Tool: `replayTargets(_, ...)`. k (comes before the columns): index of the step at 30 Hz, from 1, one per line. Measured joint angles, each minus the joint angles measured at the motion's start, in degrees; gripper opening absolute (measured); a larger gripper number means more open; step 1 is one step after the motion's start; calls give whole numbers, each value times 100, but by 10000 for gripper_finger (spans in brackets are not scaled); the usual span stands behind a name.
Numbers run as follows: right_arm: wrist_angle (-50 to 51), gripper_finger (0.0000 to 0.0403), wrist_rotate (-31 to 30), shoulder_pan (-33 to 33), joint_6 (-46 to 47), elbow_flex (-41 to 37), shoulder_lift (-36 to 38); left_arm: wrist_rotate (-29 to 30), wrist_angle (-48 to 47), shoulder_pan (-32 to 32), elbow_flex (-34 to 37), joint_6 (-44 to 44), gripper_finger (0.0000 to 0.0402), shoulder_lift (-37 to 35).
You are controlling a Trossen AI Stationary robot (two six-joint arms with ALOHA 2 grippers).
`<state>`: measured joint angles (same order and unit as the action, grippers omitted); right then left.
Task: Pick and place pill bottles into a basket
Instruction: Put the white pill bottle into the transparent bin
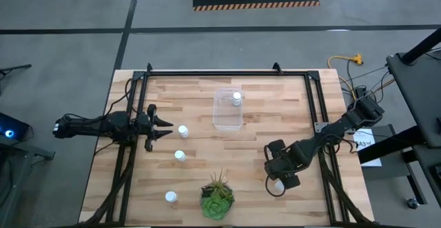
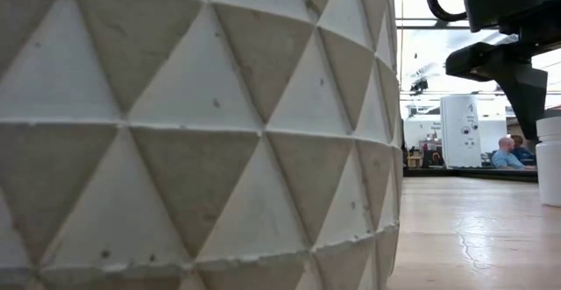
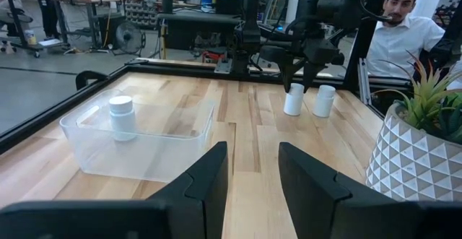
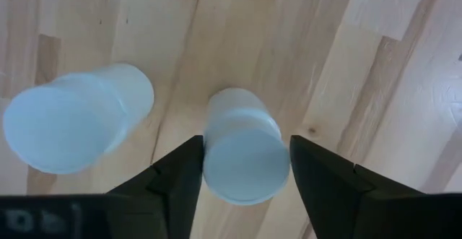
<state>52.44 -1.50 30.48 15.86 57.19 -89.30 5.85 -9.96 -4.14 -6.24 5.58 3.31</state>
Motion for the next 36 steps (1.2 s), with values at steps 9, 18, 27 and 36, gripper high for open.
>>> replayTargets(9, -17, 147, -1, 0, -41, 0, 4, 0, 0, 0, 0, 0, 107, 1)
replayTargets(18, 2, 147, -207, -180, -467, 63, 110, 0, 0, 0, 0, 0, 107, 2)
replayTargets(27, 160, 147, -216, -1019, -919, 65, 728, 0, 1, 0, 0, 0, 107, 2)
replayTargets(36, 151, 147, 149, -2295, -1850, 66, 1160, 0, 0, 1, 0, 0, 107, 2)
